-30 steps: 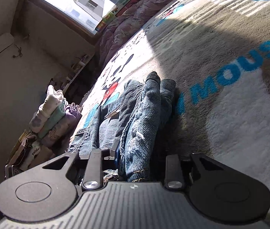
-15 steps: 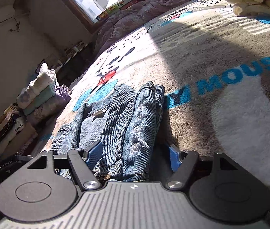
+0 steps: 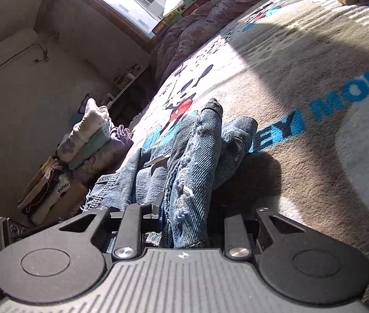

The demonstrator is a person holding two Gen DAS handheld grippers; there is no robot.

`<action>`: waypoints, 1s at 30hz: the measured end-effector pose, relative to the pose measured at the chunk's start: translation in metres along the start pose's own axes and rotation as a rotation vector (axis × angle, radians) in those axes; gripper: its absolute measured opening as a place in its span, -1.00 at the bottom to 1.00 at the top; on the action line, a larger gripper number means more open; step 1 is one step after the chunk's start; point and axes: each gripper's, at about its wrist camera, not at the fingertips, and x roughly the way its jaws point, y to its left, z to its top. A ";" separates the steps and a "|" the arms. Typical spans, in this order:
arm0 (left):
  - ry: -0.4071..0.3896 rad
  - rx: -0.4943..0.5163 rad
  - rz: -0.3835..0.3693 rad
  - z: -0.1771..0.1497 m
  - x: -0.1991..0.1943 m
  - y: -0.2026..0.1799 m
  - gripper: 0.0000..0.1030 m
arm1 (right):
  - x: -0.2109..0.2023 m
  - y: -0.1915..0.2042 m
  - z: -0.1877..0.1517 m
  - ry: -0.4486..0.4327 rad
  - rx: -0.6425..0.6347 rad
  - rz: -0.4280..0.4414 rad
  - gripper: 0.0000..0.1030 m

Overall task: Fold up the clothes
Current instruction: 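Carry the folded jeans with both grippers to the clothes stack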

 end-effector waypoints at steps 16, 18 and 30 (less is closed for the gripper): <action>-0.406 -0.115 -0.046 0.139 -0.122 -0.012 -0.60 | 0.085 0.160 0.117 0.022 -0.171 0.339 -0.50; -0.440 -0.126 -0.038 0.161 -0.132 -0.006 -0.60 | 0.106 0.182 0.133 0.036 -0.189 0.367 -0.50; -0.574 -0.136 0.041 0.304 -0.166 0.043 -0.61 | 0.249 0.280 0.205 0.120 -0.149 0.533 -0.50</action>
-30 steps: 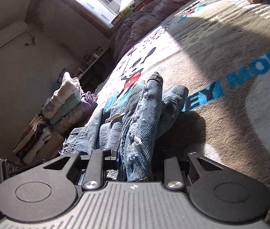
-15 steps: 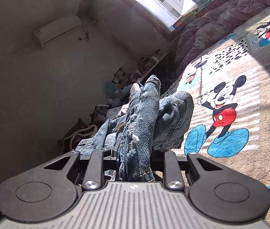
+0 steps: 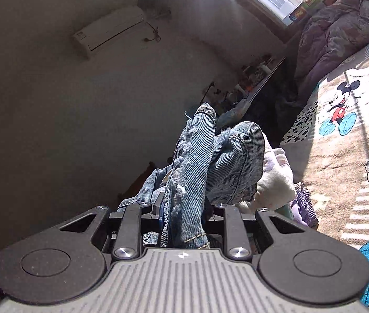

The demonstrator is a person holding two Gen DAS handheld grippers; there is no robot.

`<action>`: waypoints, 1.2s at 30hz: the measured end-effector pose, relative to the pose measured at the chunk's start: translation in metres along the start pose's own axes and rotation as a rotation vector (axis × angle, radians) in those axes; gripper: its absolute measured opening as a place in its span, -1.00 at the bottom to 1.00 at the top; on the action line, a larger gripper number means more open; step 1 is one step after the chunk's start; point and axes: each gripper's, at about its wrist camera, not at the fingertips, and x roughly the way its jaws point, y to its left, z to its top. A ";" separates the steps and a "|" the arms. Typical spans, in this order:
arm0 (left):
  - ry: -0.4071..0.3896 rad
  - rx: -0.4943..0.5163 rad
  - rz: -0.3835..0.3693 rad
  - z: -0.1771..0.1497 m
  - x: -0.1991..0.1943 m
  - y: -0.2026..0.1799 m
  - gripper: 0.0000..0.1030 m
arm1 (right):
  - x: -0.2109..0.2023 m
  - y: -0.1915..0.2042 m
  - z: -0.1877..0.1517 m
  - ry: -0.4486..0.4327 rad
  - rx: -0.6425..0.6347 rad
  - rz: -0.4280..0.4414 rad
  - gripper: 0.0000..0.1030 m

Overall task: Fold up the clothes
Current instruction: 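Carry the folded jeans with both grippers to the clothes stack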

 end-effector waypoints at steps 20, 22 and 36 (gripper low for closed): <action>0.113 -0.113 0.561 0.070 0.136 0.127 -0.49 | 0.234 -0.186 -0.005 0.085 0.295 -0.190 -0.57; 0.116 -0.132 0.563 0.070 0.135 0.130 -0.49 | 0.235 -0.179 0.000 0.100 0.275 -0.207 -0.55; 0.069 0.044 0.602 0.061 0.096 0.084 0.35 | 0.154 -0.128 0.013 -0.090 0.057 -0.330 0.52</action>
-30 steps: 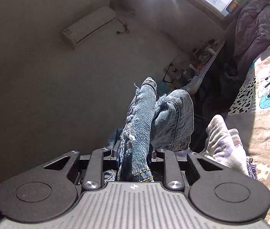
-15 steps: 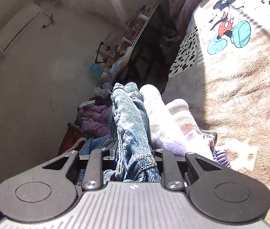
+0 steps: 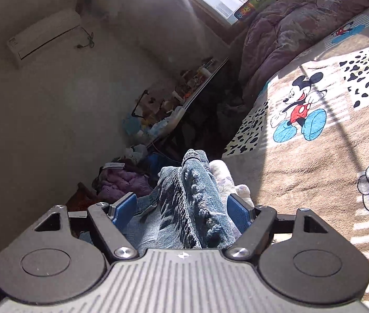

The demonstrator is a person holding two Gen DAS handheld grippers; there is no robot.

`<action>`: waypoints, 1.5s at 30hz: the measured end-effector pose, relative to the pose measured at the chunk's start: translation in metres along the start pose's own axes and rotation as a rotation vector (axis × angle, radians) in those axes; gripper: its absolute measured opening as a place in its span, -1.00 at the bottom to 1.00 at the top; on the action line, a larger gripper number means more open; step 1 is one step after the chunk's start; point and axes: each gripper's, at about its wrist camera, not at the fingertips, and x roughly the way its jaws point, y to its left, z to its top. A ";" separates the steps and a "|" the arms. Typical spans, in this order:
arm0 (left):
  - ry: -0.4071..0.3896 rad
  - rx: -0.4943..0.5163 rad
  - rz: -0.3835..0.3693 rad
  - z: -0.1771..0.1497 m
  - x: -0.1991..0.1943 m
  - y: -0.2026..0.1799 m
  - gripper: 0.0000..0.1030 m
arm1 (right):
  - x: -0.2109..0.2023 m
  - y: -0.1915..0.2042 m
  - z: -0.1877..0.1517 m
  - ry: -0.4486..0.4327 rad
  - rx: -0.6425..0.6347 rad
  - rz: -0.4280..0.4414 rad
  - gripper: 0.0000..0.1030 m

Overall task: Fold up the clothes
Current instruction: 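Carry the folded jeans with both grippers to the clothes stack, then lay the jeans on top of the folded clothes stack and open both grippers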

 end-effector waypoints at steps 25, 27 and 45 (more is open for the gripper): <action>0.071 0.190 -0.012 -0.033 0.045 -0.016 -0.07 | -0.003 -0.052 -0.041 -0.015 0.100 -0.030 0.85; 0.078 0.169 -0.038 -0.031 0.042 -0.017 -0.18 | 0.019 -0.063 -0.050 0.123 0.150 0.071 0.59; 0.060 0.047 0.152 0.010 0.079 -0.010 -0.02 | 0.096 0.013 -0.001 0.201 0.003 -0.004 0.30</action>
